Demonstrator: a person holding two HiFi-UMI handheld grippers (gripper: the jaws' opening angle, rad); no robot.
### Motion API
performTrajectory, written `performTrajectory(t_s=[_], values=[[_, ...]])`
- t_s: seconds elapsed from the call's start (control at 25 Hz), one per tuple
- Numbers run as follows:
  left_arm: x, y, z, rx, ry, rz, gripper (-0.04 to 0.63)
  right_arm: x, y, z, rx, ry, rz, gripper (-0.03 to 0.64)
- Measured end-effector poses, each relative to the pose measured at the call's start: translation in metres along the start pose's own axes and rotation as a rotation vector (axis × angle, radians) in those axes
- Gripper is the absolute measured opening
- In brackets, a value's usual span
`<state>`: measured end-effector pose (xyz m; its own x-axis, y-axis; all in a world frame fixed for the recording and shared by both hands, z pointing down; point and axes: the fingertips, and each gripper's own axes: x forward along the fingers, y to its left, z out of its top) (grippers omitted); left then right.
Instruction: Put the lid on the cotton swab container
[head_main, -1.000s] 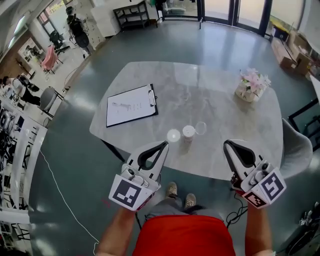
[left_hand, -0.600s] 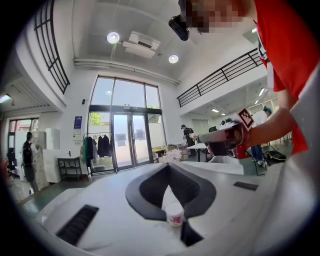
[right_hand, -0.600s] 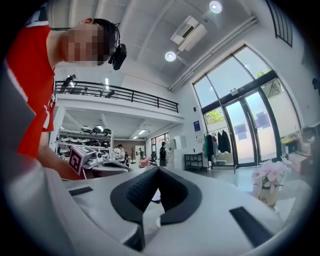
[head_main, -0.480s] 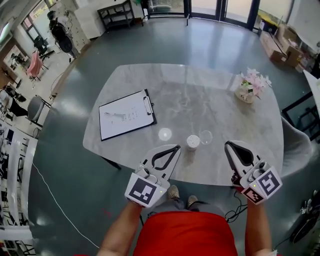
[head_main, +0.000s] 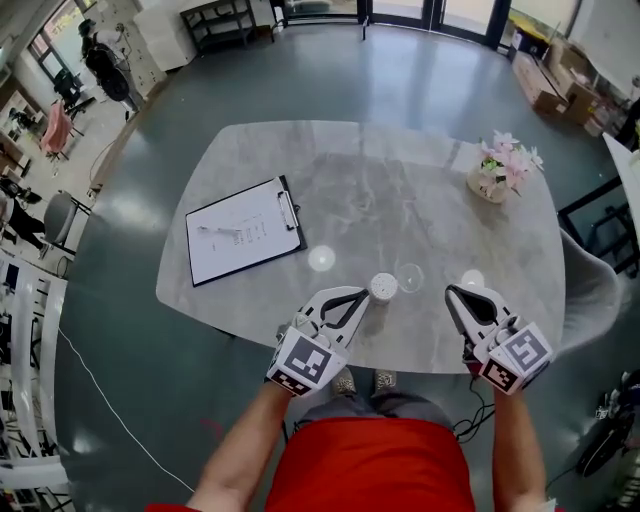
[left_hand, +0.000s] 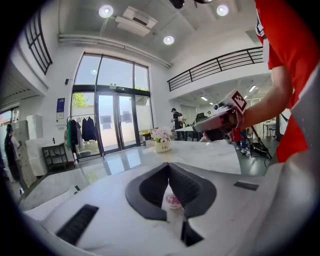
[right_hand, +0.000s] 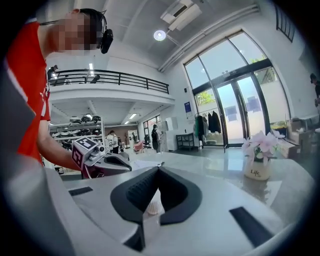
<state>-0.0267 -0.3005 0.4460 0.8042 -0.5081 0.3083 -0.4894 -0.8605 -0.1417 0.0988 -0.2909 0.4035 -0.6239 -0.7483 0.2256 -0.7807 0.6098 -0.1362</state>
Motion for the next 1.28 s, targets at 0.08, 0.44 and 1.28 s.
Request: performTrajectory(t_s=[0.08,0.44,1.28], values=[[0.008,-0.003,-0.012,-0.015,0.034,-0.019,0.018,0.003,-0.007,-0.014,0.006,0.046,0.02,0.008],[0.044,-0.012,-0.072,-0.041,0.22,-0.109,0.222,0.022,-0.029,-0.063,-0.003,0.197,0.153,0.107],[0.08,-0.02,-0.108,0.03,0.335,-0.24,0.267,0.075,-0.001,-0.092,-0.306,0.361,0.491,0.221]])
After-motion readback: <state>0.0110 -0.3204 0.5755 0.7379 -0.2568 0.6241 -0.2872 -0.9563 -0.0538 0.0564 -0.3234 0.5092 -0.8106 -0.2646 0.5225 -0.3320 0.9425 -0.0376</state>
